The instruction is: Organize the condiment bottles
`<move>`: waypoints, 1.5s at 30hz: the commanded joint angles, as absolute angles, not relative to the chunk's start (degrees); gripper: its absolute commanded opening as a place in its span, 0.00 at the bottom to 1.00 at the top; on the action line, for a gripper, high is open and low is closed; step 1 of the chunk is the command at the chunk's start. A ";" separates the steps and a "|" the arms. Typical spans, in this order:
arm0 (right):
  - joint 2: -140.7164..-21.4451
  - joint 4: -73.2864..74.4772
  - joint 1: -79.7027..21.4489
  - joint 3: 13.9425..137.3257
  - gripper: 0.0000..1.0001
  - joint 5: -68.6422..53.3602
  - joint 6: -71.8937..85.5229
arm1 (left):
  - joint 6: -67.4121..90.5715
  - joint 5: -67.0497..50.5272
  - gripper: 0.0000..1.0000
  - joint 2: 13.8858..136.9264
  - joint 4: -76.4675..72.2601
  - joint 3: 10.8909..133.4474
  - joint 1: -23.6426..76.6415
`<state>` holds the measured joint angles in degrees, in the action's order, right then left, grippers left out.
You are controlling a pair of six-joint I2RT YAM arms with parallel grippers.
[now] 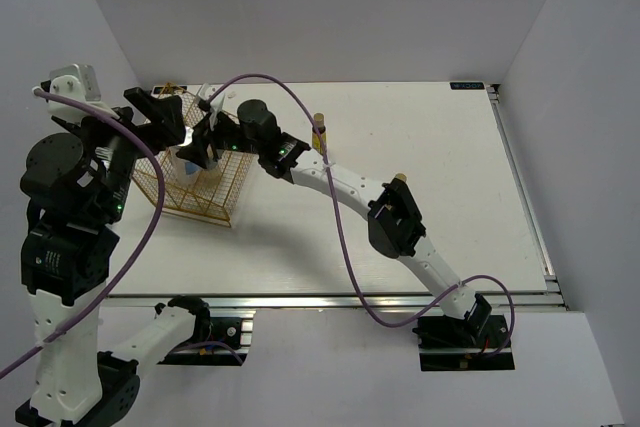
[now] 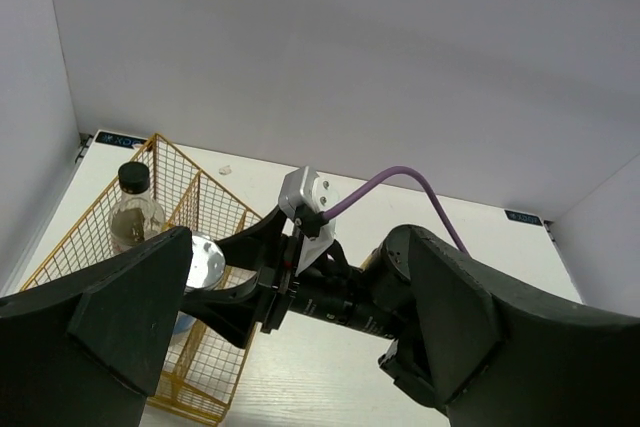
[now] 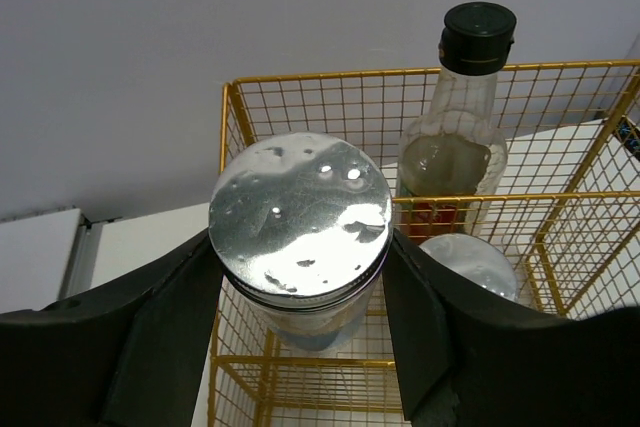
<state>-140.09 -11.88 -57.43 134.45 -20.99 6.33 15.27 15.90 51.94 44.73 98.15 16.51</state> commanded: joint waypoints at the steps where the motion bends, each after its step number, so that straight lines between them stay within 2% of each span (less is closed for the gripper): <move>1: -139.83 -18.19 -58.09 134.74 0.00 -19.42 2.03 | 16.08 14.85 0.98 51.33 44.74 97.21 16.35; 11: -142.73 -18.19 -59.77 135.00 0.02 -16.44 -1.67 | 16.87 14.24 0.98 50.63 45.00 95.98 16.35; 15: -143.00 -18.28 -59.85 134.04 0.21 -15.38 -1.93 | 17.14 13.80 0.98 50.45 45.00 95.54 16.35; 17: -143.00 -18.28 -59.94 133.60 0.24 -15.21 -2.28 | 17.14 13.80 0.98 50.45 45.00 95.36 16.35; 18: -143.00 -18.11 -59.94 133.25 0.30 -15.12 -2.29 | 17.14 13.89 0.98 50.45 45.00 95.36 16.35; 21: -142.82 -17.93 -59.94 132.72 0.40 -15.29 -2.37 | 17.14 13.62 0.98 50.62 44.91 95.27 16.35; 24: -142.21 -17.67 -59.94 132.10 0.59 -16.08 -2.20 | 17.23 13.10 0.98 50.89 44.83 95.19 16.35; 33: -138.78 -17.58 -59.94 128.76 0.77 -18.63 -2.64 | 17.93 12.04 0.98 50.89 44.12 94.48 16.35; 37: -136.85 -17.84 -59.94 128.41 0.80 -18.98 -2.20 | 18.72 10.99 0.98 50.98 43.77 94.13 16.35; 41: -132.64 -19.07 -59.59 127.53 0.78 -20.39 0.60 | 19.51 8.27 0.97 51.76 42.01 94.57 16.26; 43: -128.61 -19.25 -58.98 126.74 0.73 -22.31 1.75 | 19.95 4.95 0.93 53.08 40.35 95.01 16.26; 45: -125.35 -18.29 -58.19 124.03 0.61 -23.29 2.55 | 20.91 2.30 0.86 54.40 38.33 95.45 16.35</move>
